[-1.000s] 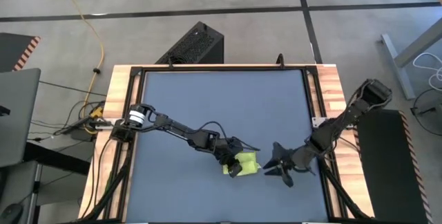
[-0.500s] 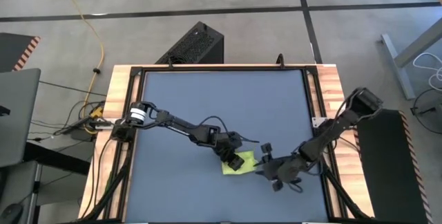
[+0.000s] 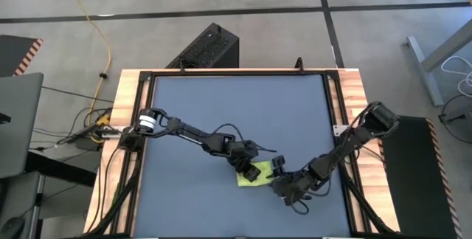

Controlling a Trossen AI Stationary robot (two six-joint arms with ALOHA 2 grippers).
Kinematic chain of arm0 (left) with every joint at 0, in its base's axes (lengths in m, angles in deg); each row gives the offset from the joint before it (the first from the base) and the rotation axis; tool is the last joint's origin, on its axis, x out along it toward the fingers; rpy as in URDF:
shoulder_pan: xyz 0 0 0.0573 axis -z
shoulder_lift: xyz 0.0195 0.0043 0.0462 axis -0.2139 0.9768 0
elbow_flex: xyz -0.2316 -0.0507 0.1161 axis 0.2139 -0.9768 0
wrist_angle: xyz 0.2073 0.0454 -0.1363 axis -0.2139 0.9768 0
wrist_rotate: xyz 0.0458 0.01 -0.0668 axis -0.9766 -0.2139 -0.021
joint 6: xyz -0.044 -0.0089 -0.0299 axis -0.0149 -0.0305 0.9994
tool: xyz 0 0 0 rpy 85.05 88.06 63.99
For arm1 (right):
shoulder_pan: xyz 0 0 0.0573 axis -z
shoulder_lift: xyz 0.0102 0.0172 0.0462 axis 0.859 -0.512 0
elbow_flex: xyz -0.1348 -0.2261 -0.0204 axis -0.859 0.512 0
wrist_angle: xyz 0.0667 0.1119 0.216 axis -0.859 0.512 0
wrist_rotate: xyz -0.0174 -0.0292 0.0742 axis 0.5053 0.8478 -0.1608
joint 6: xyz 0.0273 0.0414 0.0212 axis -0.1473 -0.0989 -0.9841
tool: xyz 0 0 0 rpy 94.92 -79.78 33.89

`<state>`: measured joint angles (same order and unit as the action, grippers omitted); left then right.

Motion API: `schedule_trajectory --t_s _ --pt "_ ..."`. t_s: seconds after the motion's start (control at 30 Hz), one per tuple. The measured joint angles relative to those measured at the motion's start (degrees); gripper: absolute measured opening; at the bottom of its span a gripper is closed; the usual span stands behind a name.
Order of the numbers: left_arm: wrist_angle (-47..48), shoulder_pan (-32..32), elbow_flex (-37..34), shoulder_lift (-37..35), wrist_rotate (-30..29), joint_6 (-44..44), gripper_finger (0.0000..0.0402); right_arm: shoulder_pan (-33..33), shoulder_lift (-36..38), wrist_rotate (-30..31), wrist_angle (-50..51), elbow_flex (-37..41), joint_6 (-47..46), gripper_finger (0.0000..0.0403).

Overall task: Roll towel into tight, uniform cylinder
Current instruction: Roll the green towel

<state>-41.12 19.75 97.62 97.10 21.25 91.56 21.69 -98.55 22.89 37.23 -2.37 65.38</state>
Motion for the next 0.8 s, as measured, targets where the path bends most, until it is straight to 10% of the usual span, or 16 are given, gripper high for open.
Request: schedule_trajectory --t_s 0.8 --pt "1.2 -4.2 0.0 -1.4 7.3 -5.8 0.0103 0.9 -0.8 -4.5 3.9 0.0 -16.6 0.0175"
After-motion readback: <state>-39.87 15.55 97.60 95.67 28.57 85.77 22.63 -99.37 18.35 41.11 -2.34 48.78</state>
